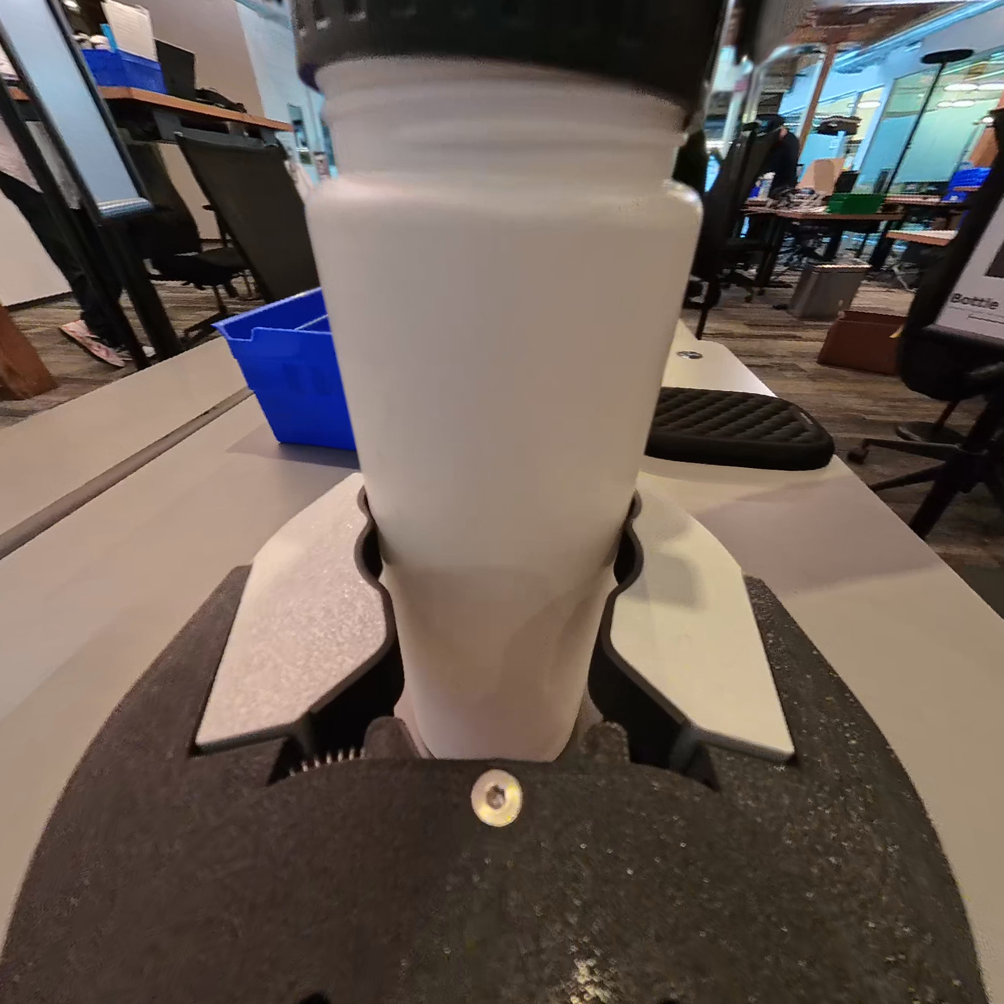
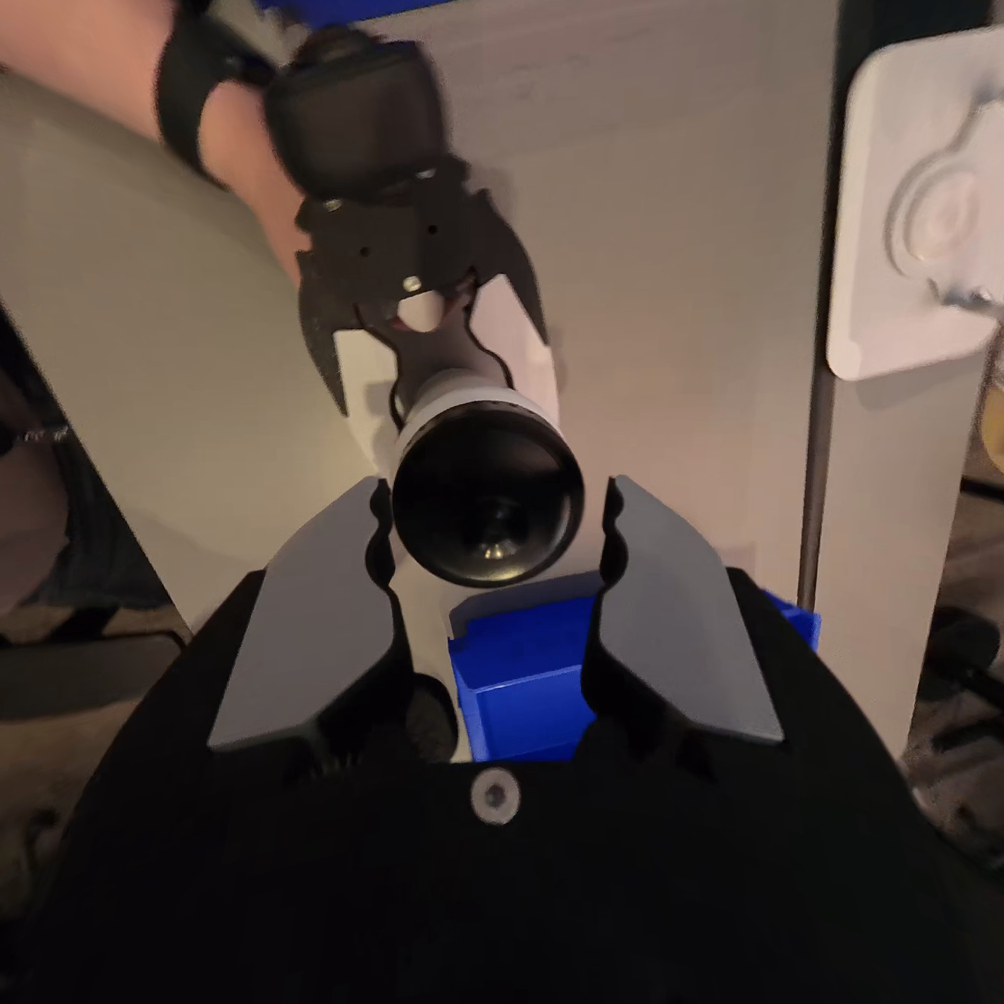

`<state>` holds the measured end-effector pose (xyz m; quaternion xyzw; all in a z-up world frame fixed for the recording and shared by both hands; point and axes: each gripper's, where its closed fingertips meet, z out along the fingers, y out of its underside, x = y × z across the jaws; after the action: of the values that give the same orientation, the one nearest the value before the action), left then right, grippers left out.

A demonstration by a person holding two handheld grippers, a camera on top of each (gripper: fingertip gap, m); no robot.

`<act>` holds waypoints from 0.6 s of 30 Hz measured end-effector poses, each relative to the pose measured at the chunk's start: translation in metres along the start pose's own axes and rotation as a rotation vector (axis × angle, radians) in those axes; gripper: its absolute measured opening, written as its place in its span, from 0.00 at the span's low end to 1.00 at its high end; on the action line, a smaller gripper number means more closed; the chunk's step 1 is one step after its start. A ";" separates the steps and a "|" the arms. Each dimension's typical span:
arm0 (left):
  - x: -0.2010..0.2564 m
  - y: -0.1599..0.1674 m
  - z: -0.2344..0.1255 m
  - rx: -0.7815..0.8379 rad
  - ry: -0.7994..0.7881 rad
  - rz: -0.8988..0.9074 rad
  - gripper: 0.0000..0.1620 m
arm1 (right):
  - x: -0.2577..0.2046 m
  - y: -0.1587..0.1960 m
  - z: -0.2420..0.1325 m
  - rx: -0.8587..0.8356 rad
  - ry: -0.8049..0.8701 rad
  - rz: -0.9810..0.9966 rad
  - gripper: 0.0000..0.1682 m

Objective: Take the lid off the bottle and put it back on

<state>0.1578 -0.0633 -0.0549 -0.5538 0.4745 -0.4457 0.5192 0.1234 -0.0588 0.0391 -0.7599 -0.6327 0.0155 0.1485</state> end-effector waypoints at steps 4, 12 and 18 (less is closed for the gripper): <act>-0.008 0.000 0.002 -0.003 -0.097 -0.002 0.53 | 0.008 -0.003 0.000 0.020 0.075 0.256 0.46; -0.015 0.001 0.003 -0.027 -0.218 -0.017 0.53 | 0.007 0.009 0.010 -0.056 0.110 0.429 0.45; -0.014 0.001 0.003 -0.041 -0.198 -0.017 0.53 | 0.006 0.010 0.010 -0.086 0.079 0.337 0.44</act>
<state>0.1581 -0.0487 -0.0563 -0.6097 0.4250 -0.3834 0.5482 0.1319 -0.0527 0.0279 -0.8609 -0.4901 -0.0166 0.1359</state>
